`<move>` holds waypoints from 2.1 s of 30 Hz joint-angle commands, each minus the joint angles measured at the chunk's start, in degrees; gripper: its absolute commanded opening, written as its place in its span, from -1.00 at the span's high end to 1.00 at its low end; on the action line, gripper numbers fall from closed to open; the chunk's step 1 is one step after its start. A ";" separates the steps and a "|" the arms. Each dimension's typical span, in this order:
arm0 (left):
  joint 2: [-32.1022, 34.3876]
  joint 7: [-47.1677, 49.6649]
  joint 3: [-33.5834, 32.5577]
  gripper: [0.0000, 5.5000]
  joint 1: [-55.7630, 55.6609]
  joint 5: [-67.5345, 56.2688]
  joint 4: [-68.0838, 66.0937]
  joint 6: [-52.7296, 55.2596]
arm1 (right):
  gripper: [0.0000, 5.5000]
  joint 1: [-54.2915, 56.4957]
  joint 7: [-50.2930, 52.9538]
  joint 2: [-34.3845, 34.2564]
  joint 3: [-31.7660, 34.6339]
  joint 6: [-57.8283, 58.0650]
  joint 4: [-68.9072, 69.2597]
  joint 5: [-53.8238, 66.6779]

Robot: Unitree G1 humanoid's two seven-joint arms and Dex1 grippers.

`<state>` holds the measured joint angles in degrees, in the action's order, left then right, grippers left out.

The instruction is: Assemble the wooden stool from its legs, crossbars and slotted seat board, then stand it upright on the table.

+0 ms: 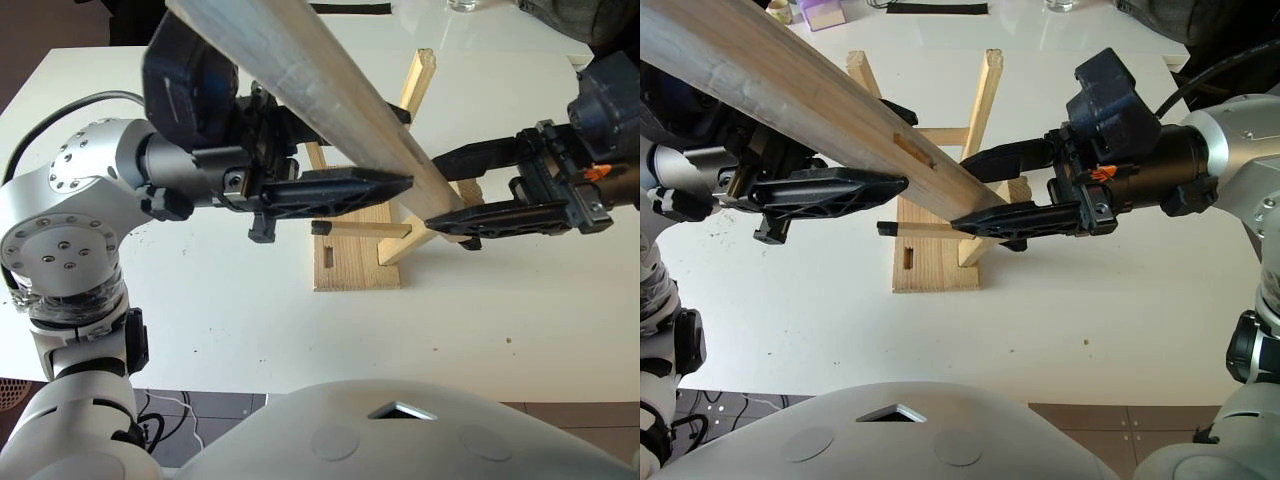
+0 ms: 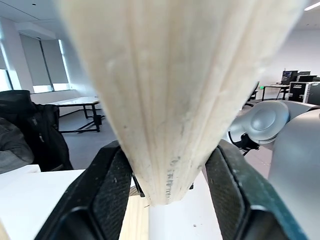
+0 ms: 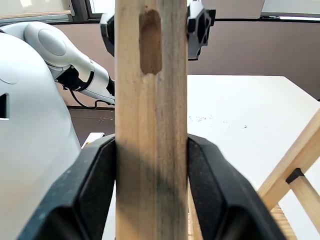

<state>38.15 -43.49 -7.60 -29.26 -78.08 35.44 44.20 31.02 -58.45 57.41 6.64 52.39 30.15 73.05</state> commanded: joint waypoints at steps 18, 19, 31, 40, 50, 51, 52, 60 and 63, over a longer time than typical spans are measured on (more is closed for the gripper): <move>0.41 0.97 -5.15 0.24 -1.53 -7.53 -3.29 -0.78 | -0.15 -1.88 0.61 1.29 6.04 0.81 -0.66 -2.45; 0.69 2.19 -6.63 0.24 -2.73 -10.37 -4.38 -1.07 | -0.15 -2.13 0.68 1.53 7.43 0.96 -1.76 -1.90; 20.64 -11.76 -20.49 0.25 -0.88 1.54 -21.20 -1.20 | -0.15 -20.96 3.57 0.25 30.12 -1.29 -8.07 -7.54; 10.35 -15.80 -8.32 0.25 13.48 24.27 -15.38 -14.56 | -0.15 -33.79 3.13 -3.28 31.05 -7.78 -2.66 -16.41; 8.11 -27.10 -1.16 0.25 23.20 37.90 -15.32 -28.40 | -0.15 -38.02 1.88 -5.21 29.47 -12.44 -1.58 -20.31; 7.83 -27.15 -0.84 0.25 23.33 37.61 -14.78 -28.09 | -0.15 -38.02 1.83 -5.18 29.20 -12.70 -1.66 -20.52; 7.70 -27.17 -0.73 0.25 23.49 37.43 -14.38 -27.98 | -0.15 -37.98 1.84 -5.16 29.02 -12.85 -1.70 -20.56; 6.80 -28.03 -0.54 0.25 28.22 37.61 -12.67 -28.44 | -0.15 -37.32 2.61 -5.42 28.06 -13.05 -1.57 -20.10; 5.85 -27.61 -0.27 0.25 29.94 38.08 -12.16 -29.05 | -0.15 -36.71 2.75 -5.38 27.24 -13.14 -1.74 -20.07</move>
<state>44.52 -71.36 -8.43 -0.58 -40.74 22.38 15.97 -6.67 -55.91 51.93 34.76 39.77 28.27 52.96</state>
